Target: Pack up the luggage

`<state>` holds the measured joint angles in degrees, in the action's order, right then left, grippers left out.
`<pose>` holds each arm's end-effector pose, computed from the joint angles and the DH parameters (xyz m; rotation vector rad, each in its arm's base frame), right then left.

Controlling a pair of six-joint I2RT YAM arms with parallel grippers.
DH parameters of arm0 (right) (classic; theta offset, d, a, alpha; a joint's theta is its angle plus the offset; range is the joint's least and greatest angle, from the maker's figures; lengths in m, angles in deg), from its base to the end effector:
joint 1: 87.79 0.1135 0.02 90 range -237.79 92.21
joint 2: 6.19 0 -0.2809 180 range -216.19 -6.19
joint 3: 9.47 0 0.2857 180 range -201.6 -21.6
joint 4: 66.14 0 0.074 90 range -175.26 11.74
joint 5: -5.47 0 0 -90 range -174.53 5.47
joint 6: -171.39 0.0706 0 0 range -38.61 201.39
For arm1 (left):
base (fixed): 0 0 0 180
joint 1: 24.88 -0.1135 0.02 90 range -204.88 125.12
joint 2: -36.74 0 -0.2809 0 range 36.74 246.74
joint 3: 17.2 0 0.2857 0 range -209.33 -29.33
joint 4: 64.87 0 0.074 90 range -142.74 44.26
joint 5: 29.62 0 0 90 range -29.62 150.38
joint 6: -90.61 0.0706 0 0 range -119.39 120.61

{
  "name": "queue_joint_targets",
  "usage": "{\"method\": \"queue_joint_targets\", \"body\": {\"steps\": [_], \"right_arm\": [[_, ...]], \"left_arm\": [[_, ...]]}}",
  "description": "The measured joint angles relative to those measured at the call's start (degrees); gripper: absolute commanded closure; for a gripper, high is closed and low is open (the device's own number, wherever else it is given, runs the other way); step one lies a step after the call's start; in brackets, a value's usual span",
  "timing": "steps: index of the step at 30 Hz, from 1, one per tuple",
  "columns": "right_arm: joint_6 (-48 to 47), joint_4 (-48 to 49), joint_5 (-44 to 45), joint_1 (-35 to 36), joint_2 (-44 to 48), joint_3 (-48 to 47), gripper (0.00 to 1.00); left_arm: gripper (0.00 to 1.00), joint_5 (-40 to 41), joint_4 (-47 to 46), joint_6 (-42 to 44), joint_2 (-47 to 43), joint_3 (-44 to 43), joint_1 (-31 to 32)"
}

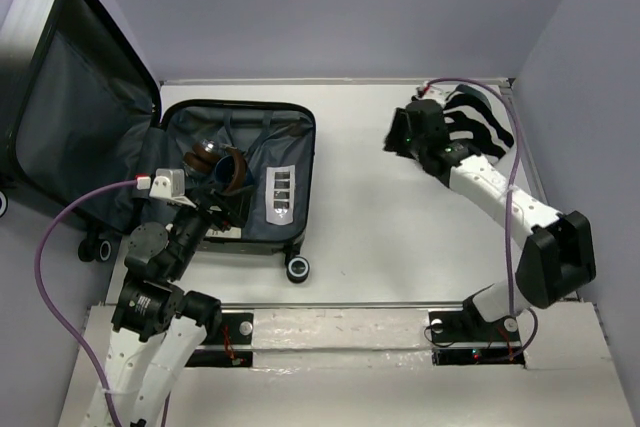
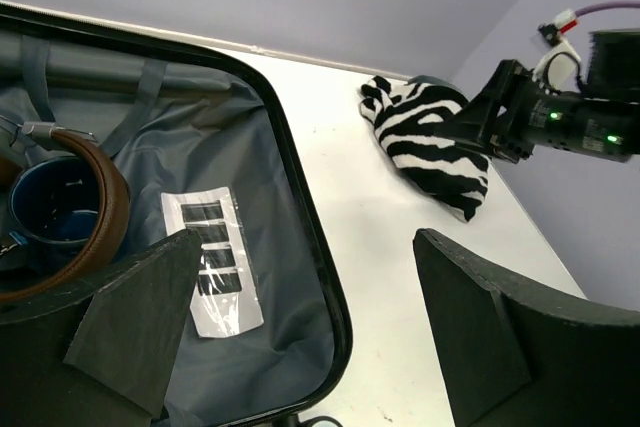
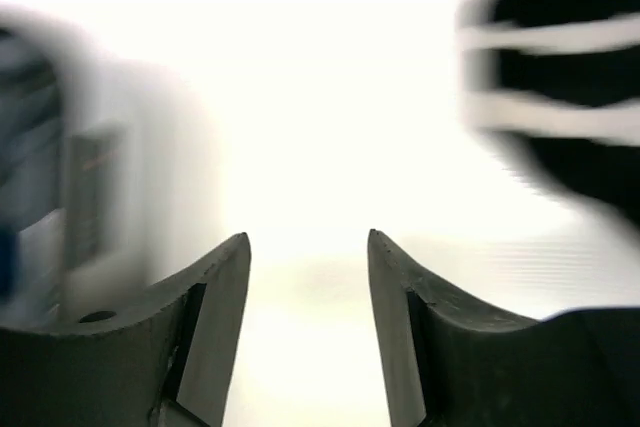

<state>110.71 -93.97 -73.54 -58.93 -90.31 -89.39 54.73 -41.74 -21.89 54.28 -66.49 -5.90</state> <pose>0.3548 0.1801 0.2960 0.1227 2.1407 0.3967 0.1280 -0.0514 0.3701 0.0387 1.4542 -0.6652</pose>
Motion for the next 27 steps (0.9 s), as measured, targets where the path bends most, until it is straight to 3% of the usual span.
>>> {"method": "queue_joint_targets", "body": {"steps": [3, 7, 11, 14, 22, 27], "right_arm": [[-3.4, -3.6, 7.3, -8.9, -5.1, -0.4, 0.19], [-7.3, -7.5, 11.5, -12.5, -14.5, -3.3, 0.09], [-11.4, -11.8, 15.3, -13.7, -23.6, -7.8, 0.09], [-12.7, -13.3, 18.3, -14.3, -25.4, -8.7, 0.09], [-11.4, -14.4, 20.7, -20.0, -21.3, -5.7, 0.11], [-9.3, -13.0, 16.5, -25.0, -17.7, 0.3, 0.17]], "left_arm": [[0.01, -0.1, 0.0, 0.0, 0.0, 0.0, 0.0], [0.01, -0.1, 0.0, 0.0, 0.0, 0.0, 0.0], [0.01, -0.1, 0.0, 0.1, 0.4, 0.0, 0.2], [0.01, -0.1, 0.0, 0.1, 0.7, 0.0, 0.2], [0.01, -0.1, 0.0, 0.1, 0.8, 0.0, 1.3], [0.01, -0.1, 0.0, 0.1, 1.2, 0.0, 2.0]]}}
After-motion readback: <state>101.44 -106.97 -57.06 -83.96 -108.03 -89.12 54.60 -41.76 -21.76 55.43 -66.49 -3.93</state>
